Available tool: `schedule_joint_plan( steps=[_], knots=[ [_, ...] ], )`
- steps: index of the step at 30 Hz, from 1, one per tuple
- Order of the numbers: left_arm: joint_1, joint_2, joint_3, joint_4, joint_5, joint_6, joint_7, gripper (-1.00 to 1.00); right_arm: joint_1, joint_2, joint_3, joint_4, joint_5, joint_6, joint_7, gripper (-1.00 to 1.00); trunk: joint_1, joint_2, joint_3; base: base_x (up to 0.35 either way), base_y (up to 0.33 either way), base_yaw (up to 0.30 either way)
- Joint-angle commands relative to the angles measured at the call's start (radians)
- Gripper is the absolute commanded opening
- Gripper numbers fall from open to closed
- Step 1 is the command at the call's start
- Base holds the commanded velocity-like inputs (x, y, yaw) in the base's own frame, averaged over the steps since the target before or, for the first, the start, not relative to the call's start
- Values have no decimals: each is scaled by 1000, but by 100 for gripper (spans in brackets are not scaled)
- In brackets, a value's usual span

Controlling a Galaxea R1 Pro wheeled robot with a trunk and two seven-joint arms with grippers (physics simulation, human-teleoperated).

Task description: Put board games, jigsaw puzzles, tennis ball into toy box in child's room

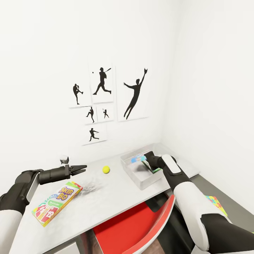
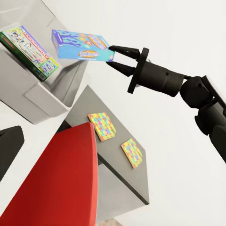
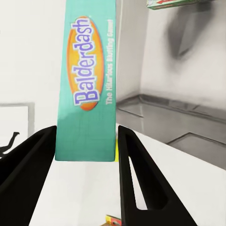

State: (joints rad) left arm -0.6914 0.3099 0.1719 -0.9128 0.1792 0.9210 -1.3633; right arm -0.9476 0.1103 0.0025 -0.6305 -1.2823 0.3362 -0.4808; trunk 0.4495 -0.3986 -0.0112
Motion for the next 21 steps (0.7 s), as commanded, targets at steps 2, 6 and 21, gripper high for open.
schedule_joint_plan(
  steps=[2,6,21],
  knots=[
    [0,0,0,0,3,9,-2,100,0,0,0,-2,-7,1,-7,-100,1,-1,-1,0,0,0],
    [0,0,0,0,3,10,-2,100,0,0,-1,-2,-10,5,-11,-100,1,-1,-1,0,0,0],
    [0,1,0,0,3,10,-3,100,-6,6,-1,-4,-10,9,-38,-100,1,-1,-6,0,0,181]
  ],
)
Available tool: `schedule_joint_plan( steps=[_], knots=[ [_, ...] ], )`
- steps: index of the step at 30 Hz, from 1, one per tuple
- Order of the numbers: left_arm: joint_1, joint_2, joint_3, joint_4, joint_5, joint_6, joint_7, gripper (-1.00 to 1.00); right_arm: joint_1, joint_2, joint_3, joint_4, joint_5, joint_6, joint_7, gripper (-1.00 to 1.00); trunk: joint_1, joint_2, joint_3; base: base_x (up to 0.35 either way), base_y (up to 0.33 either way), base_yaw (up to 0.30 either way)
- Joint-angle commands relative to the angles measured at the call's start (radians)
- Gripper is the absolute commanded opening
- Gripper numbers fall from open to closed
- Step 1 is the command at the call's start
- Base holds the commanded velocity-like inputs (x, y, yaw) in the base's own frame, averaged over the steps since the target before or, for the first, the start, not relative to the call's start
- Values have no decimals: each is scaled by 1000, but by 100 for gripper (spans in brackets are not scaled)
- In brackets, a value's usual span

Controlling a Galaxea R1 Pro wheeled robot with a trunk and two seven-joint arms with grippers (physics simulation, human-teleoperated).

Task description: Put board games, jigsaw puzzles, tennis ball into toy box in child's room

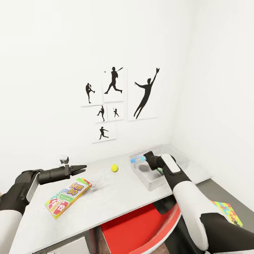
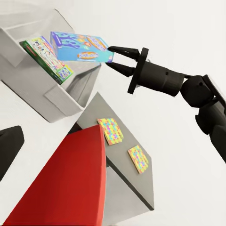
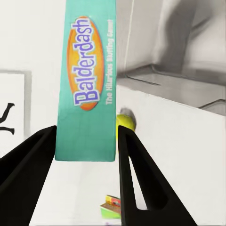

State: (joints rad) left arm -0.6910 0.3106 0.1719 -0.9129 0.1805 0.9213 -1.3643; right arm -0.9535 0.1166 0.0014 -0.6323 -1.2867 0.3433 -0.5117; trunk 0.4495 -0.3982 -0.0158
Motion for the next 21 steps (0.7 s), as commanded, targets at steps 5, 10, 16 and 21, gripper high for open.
schedule_joint_plan(
  steps=[5,10,16,21],
  knots=[
    [-1,0,0,0,2,10,-2,100,-13,-2,0,-6,-11,2,-87,-100,1,-2,-5,0,0,275],
    [-1,1,0,0,2,10,-2,100,-25,-8,-4,-4,-10,2,-103,-100,1,-2,-8,0,0,276],
    [-1,0,0,0,2,10,-2,100,-28,-36,-51,-1,-12,10,-106,-100,1,-2,-12,0,0,276],
    [-1,-1,0,0,2,10,-2,100,-28,-50,-71,-6,-13,34,-105,-100,1,-2,-14,0,0,239]
  ],
)
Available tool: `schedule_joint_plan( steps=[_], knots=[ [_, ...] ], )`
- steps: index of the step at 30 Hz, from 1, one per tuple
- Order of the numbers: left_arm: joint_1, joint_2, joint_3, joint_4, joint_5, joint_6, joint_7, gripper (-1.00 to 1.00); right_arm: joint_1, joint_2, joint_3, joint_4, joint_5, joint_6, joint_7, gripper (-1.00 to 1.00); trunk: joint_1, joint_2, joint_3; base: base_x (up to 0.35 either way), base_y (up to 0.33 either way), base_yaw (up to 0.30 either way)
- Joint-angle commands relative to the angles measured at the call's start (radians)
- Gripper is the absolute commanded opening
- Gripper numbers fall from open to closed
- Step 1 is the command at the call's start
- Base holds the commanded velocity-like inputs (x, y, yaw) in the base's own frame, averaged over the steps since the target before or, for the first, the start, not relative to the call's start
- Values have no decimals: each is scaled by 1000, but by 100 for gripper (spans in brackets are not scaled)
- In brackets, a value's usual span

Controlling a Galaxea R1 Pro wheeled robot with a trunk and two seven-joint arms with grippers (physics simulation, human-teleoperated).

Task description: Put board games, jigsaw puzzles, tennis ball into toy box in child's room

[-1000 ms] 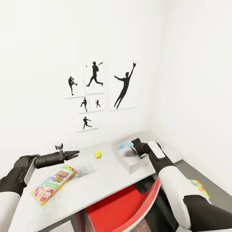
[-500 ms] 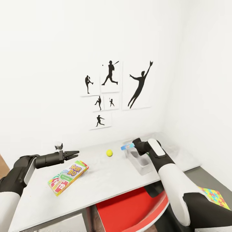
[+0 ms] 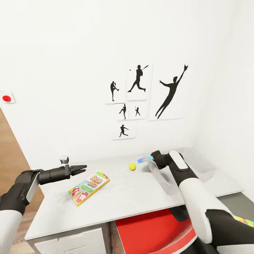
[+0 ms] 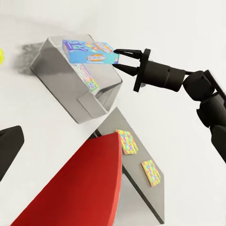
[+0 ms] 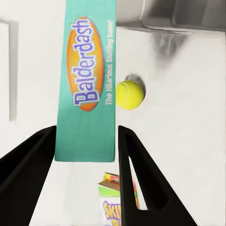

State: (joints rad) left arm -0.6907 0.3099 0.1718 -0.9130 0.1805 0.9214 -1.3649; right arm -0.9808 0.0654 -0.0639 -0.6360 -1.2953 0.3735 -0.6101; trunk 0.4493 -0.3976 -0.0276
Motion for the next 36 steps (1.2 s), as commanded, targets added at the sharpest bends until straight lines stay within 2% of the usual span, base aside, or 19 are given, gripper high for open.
schedule_joint_plan(
  steps=[1,19,36],
  knots=[
    [-1,0,0,0,2,10,-2,100,-1,0,-7,-3,-4,12,-6,-100,1,-2,-3,0,0,111],
    [-1,0,-1,0,2,10,-1,100,1,-2,-8,-5,-4,30,-2,-100,1,-2,-3,0,0,4],
    [-1,0,-1,0,1,10,0,100,0,-3,-8,-5,-4,31,3,-100,1,-2,-3,0,0,-194]
  ],
)
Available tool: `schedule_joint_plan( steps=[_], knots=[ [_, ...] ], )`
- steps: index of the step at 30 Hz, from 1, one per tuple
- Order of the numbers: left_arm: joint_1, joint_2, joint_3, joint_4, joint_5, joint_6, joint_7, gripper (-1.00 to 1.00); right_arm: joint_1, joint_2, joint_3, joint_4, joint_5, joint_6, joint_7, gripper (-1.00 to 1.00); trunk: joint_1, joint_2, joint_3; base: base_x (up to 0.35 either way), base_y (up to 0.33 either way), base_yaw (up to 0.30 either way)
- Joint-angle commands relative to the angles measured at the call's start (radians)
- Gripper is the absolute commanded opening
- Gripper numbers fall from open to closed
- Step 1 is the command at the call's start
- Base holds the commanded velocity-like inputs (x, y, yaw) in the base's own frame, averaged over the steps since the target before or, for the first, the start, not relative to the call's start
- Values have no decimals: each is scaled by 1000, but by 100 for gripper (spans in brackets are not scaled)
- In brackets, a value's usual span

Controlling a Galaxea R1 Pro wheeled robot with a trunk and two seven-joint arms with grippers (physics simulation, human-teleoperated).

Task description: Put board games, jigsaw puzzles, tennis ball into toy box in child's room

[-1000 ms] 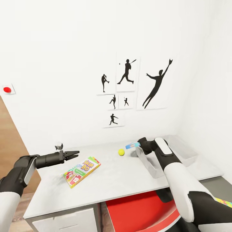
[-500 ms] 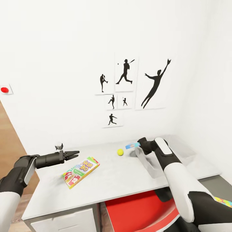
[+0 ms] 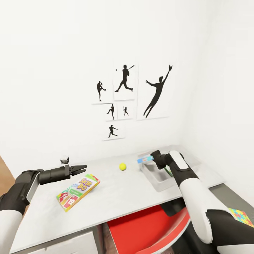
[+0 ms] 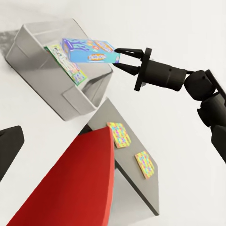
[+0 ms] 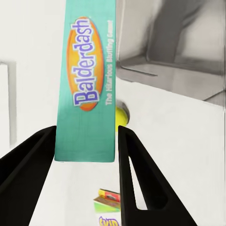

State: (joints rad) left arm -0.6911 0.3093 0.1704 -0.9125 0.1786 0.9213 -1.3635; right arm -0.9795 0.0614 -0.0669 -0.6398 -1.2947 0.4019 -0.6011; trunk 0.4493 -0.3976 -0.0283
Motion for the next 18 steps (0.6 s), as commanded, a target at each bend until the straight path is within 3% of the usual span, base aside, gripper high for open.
schedule_joint_plan(
  steps=[1,9,18],
  knots=[
    [-1,0,0,0,2,10,-2,100,-1,1,-5,-1,-5,3,-6,-100,1,-2,-3,0,0,-140],
    [-1,0,0,0,2,10,-2,100,-1,1,-6,-1,-5,3,-7,-100,1,-2,-11,0,0,-166],
    [-1,1,0,0,2,10,-2,100,-2,0,-6,-1,-4,3,-8,-100,1,-2,-25,0,0,-21]
  ],
)
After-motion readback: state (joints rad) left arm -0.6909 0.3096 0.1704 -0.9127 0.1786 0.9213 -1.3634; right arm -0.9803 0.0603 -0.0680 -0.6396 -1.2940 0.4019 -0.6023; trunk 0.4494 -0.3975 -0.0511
